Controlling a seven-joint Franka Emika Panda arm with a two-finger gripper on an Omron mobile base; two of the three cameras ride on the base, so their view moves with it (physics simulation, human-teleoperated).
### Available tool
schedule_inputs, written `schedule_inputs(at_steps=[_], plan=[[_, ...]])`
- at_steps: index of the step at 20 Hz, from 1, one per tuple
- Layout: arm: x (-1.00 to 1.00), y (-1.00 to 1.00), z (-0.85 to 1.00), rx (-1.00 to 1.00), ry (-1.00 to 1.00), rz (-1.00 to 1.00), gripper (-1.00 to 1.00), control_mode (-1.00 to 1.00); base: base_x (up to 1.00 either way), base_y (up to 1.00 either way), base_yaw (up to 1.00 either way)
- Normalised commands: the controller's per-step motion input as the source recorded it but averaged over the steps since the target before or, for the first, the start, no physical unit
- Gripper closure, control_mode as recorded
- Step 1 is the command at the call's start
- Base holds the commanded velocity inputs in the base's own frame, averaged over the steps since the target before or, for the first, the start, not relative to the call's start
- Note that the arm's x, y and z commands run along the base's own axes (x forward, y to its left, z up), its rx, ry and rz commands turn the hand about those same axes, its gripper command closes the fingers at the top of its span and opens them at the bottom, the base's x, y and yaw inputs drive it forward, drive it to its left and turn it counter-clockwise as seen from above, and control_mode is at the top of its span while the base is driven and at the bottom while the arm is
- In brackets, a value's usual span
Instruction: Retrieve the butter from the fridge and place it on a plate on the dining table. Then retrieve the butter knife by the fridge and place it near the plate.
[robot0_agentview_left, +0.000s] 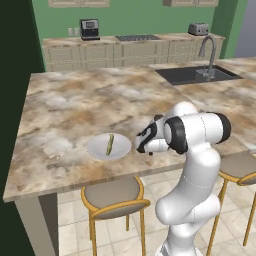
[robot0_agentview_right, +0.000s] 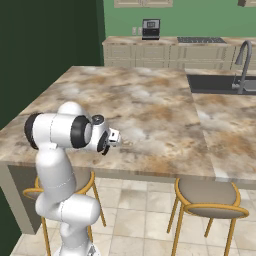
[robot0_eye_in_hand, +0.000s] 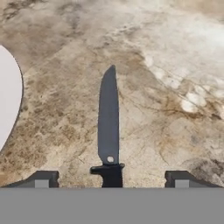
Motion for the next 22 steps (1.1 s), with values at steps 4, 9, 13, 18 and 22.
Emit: schedule_inputs(at_steps=[4, 9, 13, 18, 22], plan=[[-0.53, -0.20, 0.91, 0.00, 0.00, -0.03, -1.00, -1.00, 0.00, 0.00, 0.00], [-0.80, -0.05, 1.00, -0.02, 0.00, -0.05, -1.00, -1.00, 0.00, 0.00, 0.00], [-0.91, 0.16, 0.98, -0.05, 0.14, -0.01, -1.00, -1.00, 0.00, 0.00, 0.00], [-0.80, 0.50, 0.73, -0.03, 0.26, 0.01, -1.00, -1.00, 0.00, 0.00, 0.00], [-0.60, 0.14, 0.60, 0.00, -0.19, 0.06, -1.00, -1.00, 0.00, 0.00, 0.00]])
